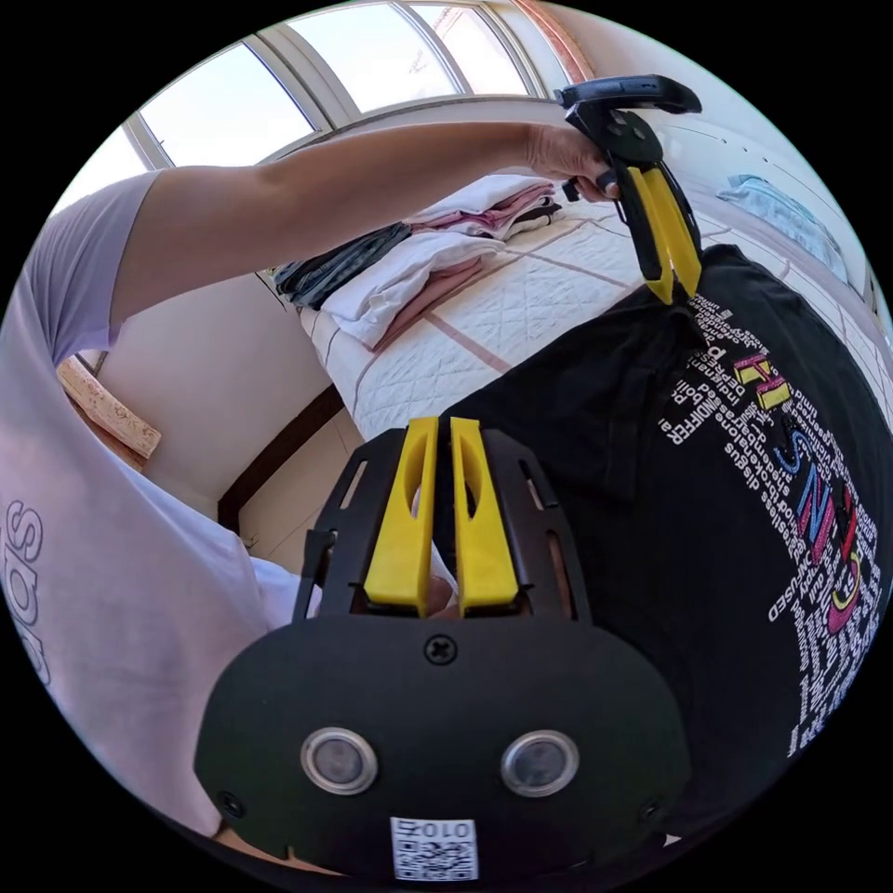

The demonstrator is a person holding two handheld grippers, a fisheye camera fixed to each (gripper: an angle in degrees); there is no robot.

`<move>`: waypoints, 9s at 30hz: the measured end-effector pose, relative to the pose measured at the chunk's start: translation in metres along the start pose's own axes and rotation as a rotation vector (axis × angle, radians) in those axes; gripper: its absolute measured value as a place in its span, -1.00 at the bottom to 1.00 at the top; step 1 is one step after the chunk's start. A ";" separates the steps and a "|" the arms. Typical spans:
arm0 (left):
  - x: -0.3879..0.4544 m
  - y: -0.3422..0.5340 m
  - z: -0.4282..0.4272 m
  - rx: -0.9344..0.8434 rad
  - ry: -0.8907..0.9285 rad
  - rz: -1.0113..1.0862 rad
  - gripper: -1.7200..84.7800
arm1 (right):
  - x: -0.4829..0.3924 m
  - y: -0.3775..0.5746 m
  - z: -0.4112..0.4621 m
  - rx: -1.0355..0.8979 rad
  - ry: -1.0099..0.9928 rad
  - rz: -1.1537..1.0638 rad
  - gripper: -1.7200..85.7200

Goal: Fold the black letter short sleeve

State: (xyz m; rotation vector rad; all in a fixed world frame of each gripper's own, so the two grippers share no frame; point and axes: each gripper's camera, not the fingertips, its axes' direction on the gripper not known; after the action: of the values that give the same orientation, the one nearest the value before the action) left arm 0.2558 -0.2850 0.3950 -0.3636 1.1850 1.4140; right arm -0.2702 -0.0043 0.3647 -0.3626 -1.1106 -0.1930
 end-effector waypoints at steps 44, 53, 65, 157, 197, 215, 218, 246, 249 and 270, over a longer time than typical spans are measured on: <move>0.060 0.155 0.010 0.125 0.185 -0.667 -0.96 | 0.043 0.107 -0.119 0.293 0.174 0.239 -0.77; 0.207 0.145 -0.050 0.370 -0.218 -0.784 -0.96 | 0.126 0.371 -0.278 0.328 0.564 1.142 -0.70; 0.249 0.089 -0.018 0.676 0.082 -0.639 -0.96 | 0.150 0.409 -0.261 0.361 0.340 1.127 -0.82; 0.553 0.058 0.159 0.031 -0.897 -0.396 -0.76 | -0.076 0.129 -0.200 -0.235 0.604 -0.030 -0.89; 0.328 0.119 -0.085 0.321 -0.085 -0.468 -0.97 | -0.010 0.155 -0.298 -0.239 0.453 -0.128 -0.92; -0.008 0.138 -0.020 0.152 0.220 -0.802 -0.85 | 0.290 0.057 -0.252 -0.309 0.447 0.190 -0.90; 0.012 0.174 -0.052 0.350 0.125 -0.914 -0.74 | 0.288 0.085 -0.284 -0.165 0.477 0.243 -0.87; 0.214 0.206 -0.068 0.361 -0.104 -0.767 -0.66 | 0.256 0.321 -0.288 0.107 0.257 0.459 -0.89; 0.210 0.223 -0.075 0.385 -0.052 -0.797 -0.68 | 0.258 0.317 -0.295 0.087 0.231 0.470 -0.89; 0.185 0.274 -0.105 0.438 0.268 -0.848 -0.81 | 0.249 0.302 -0.324 0.070 0.121 0.488 -0.89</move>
State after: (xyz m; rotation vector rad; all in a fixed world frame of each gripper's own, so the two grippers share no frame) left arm -0.0741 -0.2076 0.3219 -0.6563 1.2927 0.3680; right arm 0.2093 0.1595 0.4046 -0.5405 -0.8783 0.2519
